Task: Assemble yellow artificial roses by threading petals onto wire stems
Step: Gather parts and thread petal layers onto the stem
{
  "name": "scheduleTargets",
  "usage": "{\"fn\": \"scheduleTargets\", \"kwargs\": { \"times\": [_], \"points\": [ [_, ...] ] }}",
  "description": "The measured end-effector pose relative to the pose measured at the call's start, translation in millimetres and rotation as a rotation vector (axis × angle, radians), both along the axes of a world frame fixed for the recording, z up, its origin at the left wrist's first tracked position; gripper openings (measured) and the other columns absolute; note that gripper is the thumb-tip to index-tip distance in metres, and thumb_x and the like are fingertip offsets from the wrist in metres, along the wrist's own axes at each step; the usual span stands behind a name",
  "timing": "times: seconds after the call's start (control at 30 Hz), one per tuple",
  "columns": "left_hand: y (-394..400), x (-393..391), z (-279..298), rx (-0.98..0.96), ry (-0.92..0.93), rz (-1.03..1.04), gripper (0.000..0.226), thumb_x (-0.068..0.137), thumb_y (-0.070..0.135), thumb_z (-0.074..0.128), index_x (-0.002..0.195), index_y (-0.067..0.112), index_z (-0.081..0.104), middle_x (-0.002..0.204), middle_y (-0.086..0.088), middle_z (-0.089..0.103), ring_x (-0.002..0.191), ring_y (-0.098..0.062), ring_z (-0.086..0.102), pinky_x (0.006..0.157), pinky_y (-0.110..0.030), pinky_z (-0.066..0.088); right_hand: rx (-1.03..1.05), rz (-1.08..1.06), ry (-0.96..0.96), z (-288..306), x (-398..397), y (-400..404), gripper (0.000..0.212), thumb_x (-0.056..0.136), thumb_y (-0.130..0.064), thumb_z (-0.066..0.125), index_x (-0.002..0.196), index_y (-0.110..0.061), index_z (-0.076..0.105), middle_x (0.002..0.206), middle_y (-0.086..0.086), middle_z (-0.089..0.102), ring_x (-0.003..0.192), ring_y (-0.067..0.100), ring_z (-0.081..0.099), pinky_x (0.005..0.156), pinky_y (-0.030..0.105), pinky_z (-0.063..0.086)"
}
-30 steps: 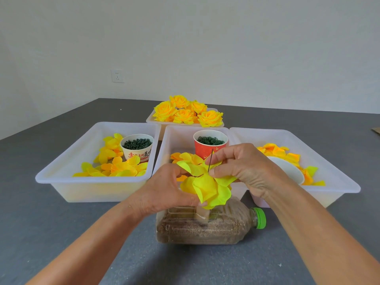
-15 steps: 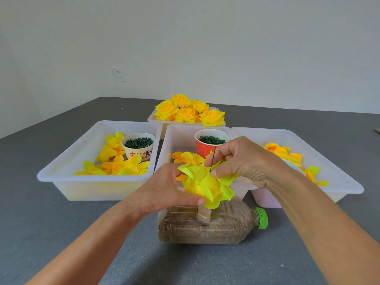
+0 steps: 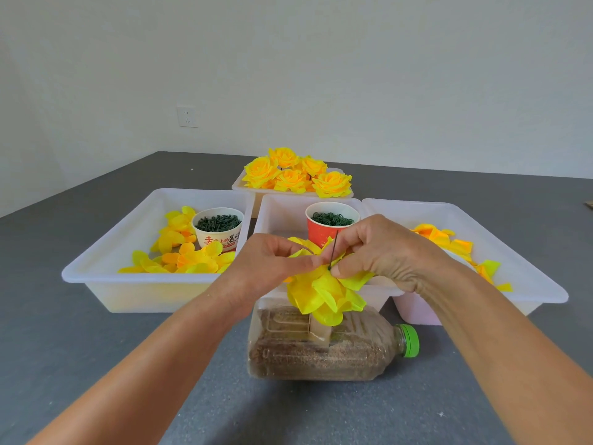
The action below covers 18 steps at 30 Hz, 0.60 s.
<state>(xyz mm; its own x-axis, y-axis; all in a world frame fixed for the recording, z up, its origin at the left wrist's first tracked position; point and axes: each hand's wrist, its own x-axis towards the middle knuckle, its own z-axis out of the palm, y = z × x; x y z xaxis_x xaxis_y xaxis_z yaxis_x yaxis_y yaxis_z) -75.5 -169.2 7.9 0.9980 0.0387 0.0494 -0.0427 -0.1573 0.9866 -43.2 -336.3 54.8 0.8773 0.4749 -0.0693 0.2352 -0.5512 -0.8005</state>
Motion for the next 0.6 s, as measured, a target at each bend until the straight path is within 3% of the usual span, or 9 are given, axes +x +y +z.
{"fn": "scheduleTargets", "kwargs": {
  "times": [0.1, 0.2, 0.33, 0.5, 0.6],
  "points": [
    [-2.0, 1.0, -1.8, 0.013, 0.021, 0.001, 0.016, 0.076, 0.01, 0.073, 0.089, 0.002, 0.074, 0.088, -0.014, 0.073, 0.079, -0.015, 0.065, 0.079, -0.028, 0.051, 0.005, 0.003, 0.017, -1.9, -0.1, -1.2, 0.02, 0.073, 0.003, 0.071, 0.08, -0.015, 0.074, 0.069, 0.001, 0.062, 0.07, 0.013, 0.052, 0.065, 0.027, 0.045],
    [-4.2, 2.2, -2.8, 0.031, 0.053, 0.015, 0.009, 0.075, 0.004, 0.071, 0.084, 0.004, 0.074, 0.088, -0.012, 0.072, 0.078, -0.013, 0.063, 0.074, -0.025, 0.049, 0.026, -0.007, 0.059, -5.6, -0.7, -1.9, 0.021, 0.075, 0.003, 0.068, 0.079, -0.016, 0.074, 0.072, 0.002, 0.064, 0.07, 0.012, 0.054, 0.058, 0.021, 0.047],
    [-5.7, 4.7, -4.8, 0.064, 0.062, 0.023, 0.01, 0.075, 0.0, 0.071, 0.083, -0.005, 0.072, 0.102, -0.006, 0.07, 0.087, -0.013, 0.06, 0.08, -0.027, 0.047, 0.051, -0.041, 0.07, -10.3, -1.6, -1.0, 0.02, 0.074, 0.004, 0.069, 0.076, -0.015, 0.073, 0.068, -0.001, 0.063, 0.063, 0.006, 0.054, 0.045, 0.012, 0.043],
    [-5.0, 5.3, -7.1, 0.189, 0.009, -0.003, 0.018, 0.075, -0.001, 0.07, 0.082, -0.016, 0.065, 0.103, -0.014, 0.068, 0.078, 0.003, 0.059, 0.066, -0.012, 0.046, 0.095, -0.067, 0.087, -16.9, -2.0, -2.2, 0.018, 0.075, 0.003, 0.07, 0.074, -0.015, 0.072, 0.07, 0.002, 0.065, 0.064, 0.009, 0.058, 0.051, 0.018, 0.049],
    [-6.0, 3.0, -3.4, 0.283, -0.093, 0.038, 0.009, 0.072, 0.002, 0.074, 0.078, 0.002, 0.068, 0.1, -0.01, 0.069, 0.083, 0.0, 0.06, 0.065, -0.008, 0.044, 0.168, -0.094, 0.112, -23.4, -4.8, -5.5, 0.016, 0.076, 0.002, 0.071, 0.076, -0.014, 0.07, 0.071, 0.001, 0.065, 0.066, 0.011, 0.06, 0.057, 0.023, 0.052]
  ]
}}
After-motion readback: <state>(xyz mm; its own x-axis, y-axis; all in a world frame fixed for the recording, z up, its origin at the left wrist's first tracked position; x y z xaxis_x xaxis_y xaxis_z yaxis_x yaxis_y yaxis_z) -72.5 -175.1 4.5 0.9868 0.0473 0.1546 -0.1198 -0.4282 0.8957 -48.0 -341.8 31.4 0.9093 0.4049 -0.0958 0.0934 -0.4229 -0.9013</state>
